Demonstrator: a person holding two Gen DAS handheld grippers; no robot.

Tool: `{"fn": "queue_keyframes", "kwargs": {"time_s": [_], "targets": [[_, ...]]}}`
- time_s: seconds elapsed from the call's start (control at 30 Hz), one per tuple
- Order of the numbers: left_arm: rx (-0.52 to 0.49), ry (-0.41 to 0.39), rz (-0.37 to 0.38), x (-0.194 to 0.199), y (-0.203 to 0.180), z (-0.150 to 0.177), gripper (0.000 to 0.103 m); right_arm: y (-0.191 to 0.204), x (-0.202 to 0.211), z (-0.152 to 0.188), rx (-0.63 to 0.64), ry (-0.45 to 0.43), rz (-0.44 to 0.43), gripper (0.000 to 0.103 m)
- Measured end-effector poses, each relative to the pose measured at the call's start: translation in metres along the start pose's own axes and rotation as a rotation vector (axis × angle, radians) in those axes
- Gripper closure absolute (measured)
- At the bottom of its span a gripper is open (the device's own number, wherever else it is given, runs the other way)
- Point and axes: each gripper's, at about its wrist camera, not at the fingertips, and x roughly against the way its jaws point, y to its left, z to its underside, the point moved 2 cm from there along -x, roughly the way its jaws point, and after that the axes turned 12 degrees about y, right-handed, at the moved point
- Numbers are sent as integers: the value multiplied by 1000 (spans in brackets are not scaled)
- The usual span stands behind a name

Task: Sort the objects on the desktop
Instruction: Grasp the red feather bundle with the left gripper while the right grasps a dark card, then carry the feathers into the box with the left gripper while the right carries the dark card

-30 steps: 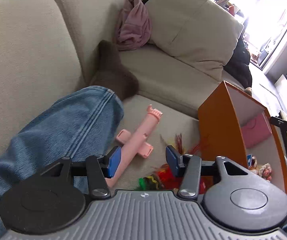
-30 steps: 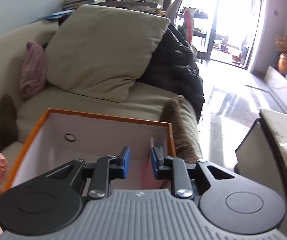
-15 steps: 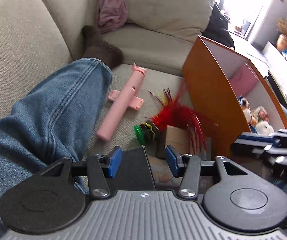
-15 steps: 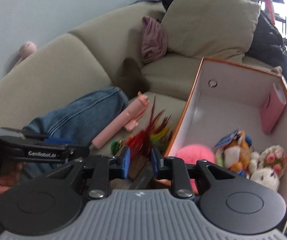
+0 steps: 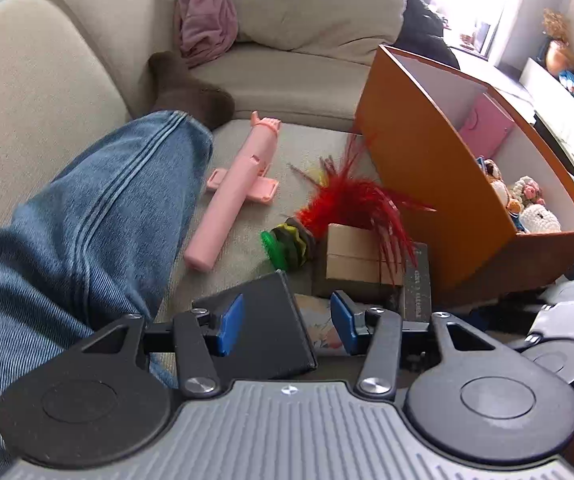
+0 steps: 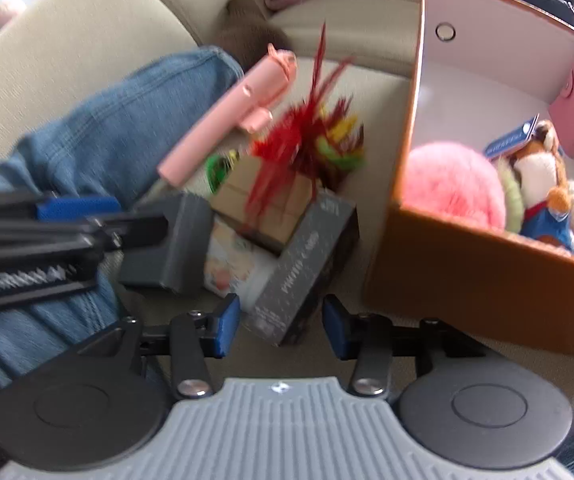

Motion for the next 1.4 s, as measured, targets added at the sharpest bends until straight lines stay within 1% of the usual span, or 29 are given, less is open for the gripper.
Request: {"fn": "queue_keyframes", "kwargs": {"time_s": [0.03,0.07,0.13,0.23,0.33,0.4,0.43,0.57,0.67,0.7,0.8,0.87,0.9,0.97,1.0,1.03,1.07,1.1,1.13,1.2,1.27,1.4], "targets": [[-13,-2,1,-1,-1,-3,46,-2,0,1,-10,6,-22,67],[-27,-4,1,-2,-2,-7,46,-4,2,3,-16,5,-25,68],[-57,-10,-7,-4,-4,-17,46,-7,8,7,1,1,-5,73],[-155,-7,-45,-9,-11,-35,46,-17,22,15,9,2,20,77],[-263,14,-73,-17,-18,-52,46,-29,43,23,6,-18,19,79],[-311,35,-60,-23,-23,-63,46,-32,54,29,4,-18,5,79],[-332,46,-49,-26,-26,-68,46,-32,58,32,10,-22,11,79],[-411,106,-12,-45,-39,-81,46,-27,72,40,41,-33,46,79],[-439,149,11,-59,-46,-89,46,-27,77,41,37,-49,117,79],[-442,177,12,-66,-48,-92,46,-31,77,41,21,-51,134,79],[-448,242,-8,-86,-53,-99,46,-45,69,38,-26,-47,121,79],[-449,276,-28,-99,-54,-101,46,-47,67,36,-23,-70,120,79],[-437,280,-11,-102,-53,-102,46,-47,67,35,-17,-77,121,79],[-386,291,40,-104,-47,-106,56,-49,65,34,-16,-81,110,78],[-361,295,49,-105,-43,-107,69,-50,64,34,-18,-80,107,78],[-350,290,36,-105,-41,-107,75,-50,64,34,-18,-82,105,78],[-347,283,16,-104,-38,-105,79,-50,64,34,-16,-84,105,78],[-336,280,10,-104,-35,-103,86,-50,64,34,-15,-87,102,78],[-314,277,16,-103,-31,-101,89,-51,63,34,-17,-90,99,78],[-266,253,26,-96,-22,-96,93,-52,63,35,-23,-98,91,78],[-216,202,29,-80,-13,-93,95,-54,64,36,-34,-103,81,78],[-102,104,98,-41,4,-87,98,-60,69,40,-63,-114,52,79]]}}
